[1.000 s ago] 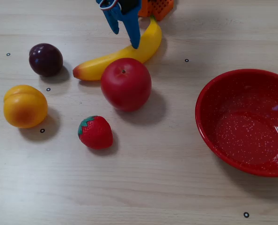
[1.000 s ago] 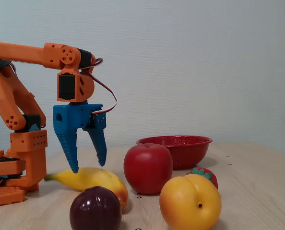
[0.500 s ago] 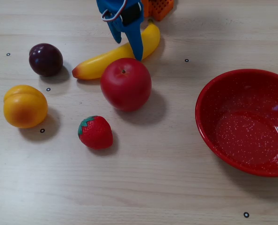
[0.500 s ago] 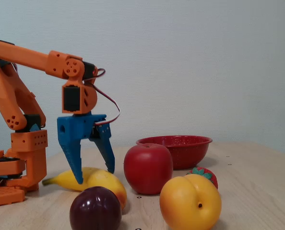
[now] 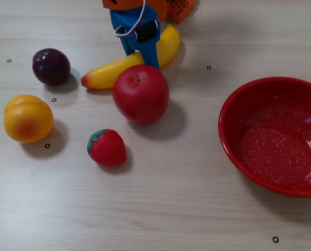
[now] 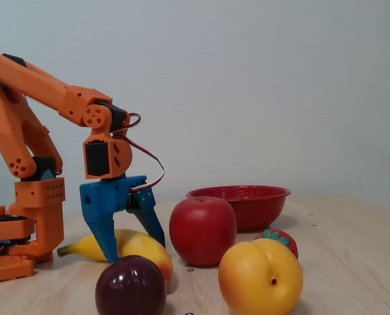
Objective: Put the banana in the red bowl.
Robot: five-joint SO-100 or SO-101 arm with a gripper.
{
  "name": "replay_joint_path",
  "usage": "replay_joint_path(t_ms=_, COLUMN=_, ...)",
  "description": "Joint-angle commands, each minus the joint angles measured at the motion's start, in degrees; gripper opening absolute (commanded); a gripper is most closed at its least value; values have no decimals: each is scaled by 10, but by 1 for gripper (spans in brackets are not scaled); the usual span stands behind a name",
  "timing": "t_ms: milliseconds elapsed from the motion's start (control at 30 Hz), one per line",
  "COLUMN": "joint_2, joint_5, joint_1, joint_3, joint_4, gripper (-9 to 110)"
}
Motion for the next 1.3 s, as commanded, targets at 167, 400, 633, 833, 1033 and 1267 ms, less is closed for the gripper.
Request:
replay_joint_path(t_ms=167, joint_2=-4, joint_5=7, joint_1=21, joint_3=7, joint_4=-32, gripper=2)
replay_joint_path(t_ms=400, joint_2=4, joint_5=-18, joint_1=3, joint_3=-11, joint_4=-12, gripper=0)
replay_joint_path(t_ms=633, joint_2=51, joint_5=-100, joint_1=22, joint_3=-91, joint_4=73, gripper=0)
replay_joint_path(t_ms=833, joint_2=79, joint_5=-190, joint_1=56, joint_3=-224, joint_4=194, gripper=0)
replay_joint_path(t_ms=1033, joint_2=72, joint_5=-279, joint_1=110, joint_3=-399, joint_4=322, gripper=0)
replay_joint_path(t_ms=1267, joint_2=-51, joint_5=-477, joint_1=280, joint_3=-685, joint_4=372, gripper=0)
